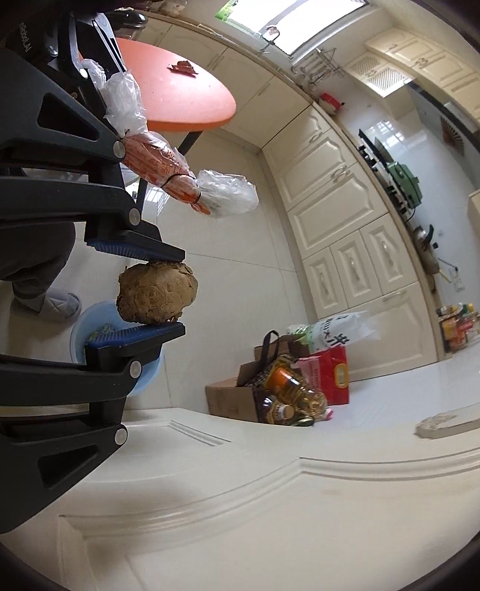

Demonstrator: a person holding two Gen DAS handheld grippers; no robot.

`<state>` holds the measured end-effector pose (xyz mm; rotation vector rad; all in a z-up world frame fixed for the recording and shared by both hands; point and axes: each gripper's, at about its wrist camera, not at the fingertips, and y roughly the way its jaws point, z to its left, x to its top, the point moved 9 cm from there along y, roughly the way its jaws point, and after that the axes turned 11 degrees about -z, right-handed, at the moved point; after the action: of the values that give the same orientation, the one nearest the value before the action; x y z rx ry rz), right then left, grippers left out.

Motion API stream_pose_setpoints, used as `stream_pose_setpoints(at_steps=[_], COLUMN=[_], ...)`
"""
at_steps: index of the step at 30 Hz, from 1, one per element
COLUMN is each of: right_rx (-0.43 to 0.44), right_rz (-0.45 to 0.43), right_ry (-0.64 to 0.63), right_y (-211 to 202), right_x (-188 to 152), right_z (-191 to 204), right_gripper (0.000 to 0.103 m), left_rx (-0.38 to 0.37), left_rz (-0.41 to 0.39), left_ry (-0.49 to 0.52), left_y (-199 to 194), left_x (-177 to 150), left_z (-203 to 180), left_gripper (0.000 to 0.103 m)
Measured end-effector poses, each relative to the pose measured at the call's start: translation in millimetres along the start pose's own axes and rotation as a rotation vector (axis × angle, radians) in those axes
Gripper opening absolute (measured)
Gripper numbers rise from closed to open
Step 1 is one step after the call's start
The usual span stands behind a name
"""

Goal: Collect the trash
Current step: 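Carry the bundle and brown lump to the blue bin and open both tools, then move both open tools back over the table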

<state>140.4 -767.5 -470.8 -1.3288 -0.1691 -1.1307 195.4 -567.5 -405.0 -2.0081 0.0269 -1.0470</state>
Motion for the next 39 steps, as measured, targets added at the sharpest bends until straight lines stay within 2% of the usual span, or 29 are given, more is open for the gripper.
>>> stream_pose_setpoints(at_steps=[6,11,13,14,15,16,17,18,20,24,28,33,39], right_rx=[-0.012,-0.036,-0.047,-0.049,-0.052,-0.059,-0.065,-0.07,-0.073,-0.067,-0.079,-0.056,-0.017], right_rz=[0.084,0.14,0.147,0.149,0.144,0.135,0.127,0.12,0.109,0.092,0.091,0.038,-0.041], right_ry=[0.062,0.115,0.134,0.145,0.151,0.155,0.155,0.154,0.156,0.157,0.151,0.13,0.071], right_y=[47,78,85,87,86,84,82,81,75,62,51,25,-15], right_x=[-23,-33,-36,-37,-38,-36,-35,-34,-31,-25,-19,-1,26], right_z=[-28,-50,-58,-61,-64,-66,-67,-67,-67,-57,-49,-26,21], right_gripper=[0.033,0.039,0.057,0.062,0.07,0.079,0.082,0.087,0.091,0.103,0.103,0.103,0.103], left_rx=[0.023,0.037,0.049,0.061,0.072,0.082,0.087,0.091,0.103,0.127,0.151,0.175,0.202], left_rz=[0.104,0.205,0.248,0.26,0.257,0.243,0.234,0.227,0.212,0.15,0.067,-0.043,-0.152], left_ry=[-0.028,-0.037,-0.038,-0.032,-0.028,-0.02,-0.013,-0.005,0.017,0.056,0.074,0.096,0.064], left_y=[69,125,141,153,153,153,154,153,148,124,79,19,-56], left_x=[2,13,14,19,23,26,30,32,36,38,34,26,11], left_z=[1,-7,-9,-15,-15,-16,-19,-21,-27,-38,-43,-49,-33], left_gripper=[0.036,0.038,0.042,0.051,0.062,0.066,0.071,0.075,0.08,0.083,0.085,0.091,0.092])
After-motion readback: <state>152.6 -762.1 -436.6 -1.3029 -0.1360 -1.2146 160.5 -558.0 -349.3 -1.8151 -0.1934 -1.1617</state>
